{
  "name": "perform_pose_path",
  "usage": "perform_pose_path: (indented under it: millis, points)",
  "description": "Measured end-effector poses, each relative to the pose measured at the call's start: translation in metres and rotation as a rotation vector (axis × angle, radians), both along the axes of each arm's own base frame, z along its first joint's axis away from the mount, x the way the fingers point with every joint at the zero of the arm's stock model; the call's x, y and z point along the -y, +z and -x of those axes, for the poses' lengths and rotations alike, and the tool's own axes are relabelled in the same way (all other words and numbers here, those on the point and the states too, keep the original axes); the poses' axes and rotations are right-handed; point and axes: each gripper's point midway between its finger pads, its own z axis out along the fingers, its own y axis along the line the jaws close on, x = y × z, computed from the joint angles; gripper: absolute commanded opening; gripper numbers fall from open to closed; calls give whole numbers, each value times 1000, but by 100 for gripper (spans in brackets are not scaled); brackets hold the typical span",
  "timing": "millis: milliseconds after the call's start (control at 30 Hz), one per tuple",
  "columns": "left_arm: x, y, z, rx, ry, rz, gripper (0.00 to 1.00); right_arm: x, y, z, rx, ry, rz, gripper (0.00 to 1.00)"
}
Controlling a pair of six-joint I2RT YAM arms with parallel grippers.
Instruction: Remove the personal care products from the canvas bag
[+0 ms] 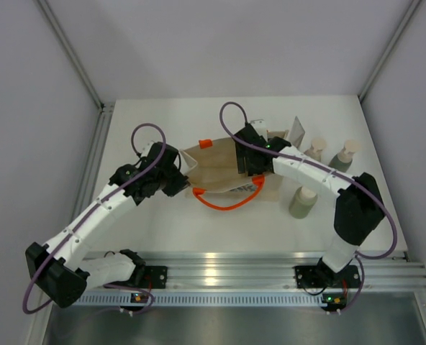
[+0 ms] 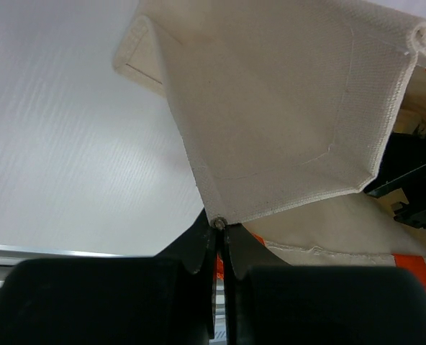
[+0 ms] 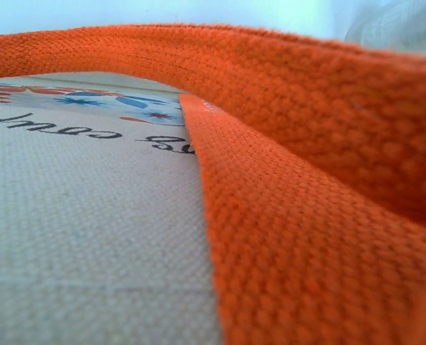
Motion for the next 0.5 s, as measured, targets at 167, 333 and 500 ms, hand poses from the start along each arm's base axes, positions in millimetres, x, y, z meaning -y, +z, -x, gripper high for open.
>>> perform_pose_path:
  millis: [167,333,500]
  points:
    - [1,2,-1,3,-3,0,0,-1,1,0,5,25,-7,0]
    - [2,2,-3,2,-2,-1,0,-5,4,5,-2,99,-19,0]
    - [2,5,-4,8,-2,2,0,-13,6,12,-31,205,-40,0]
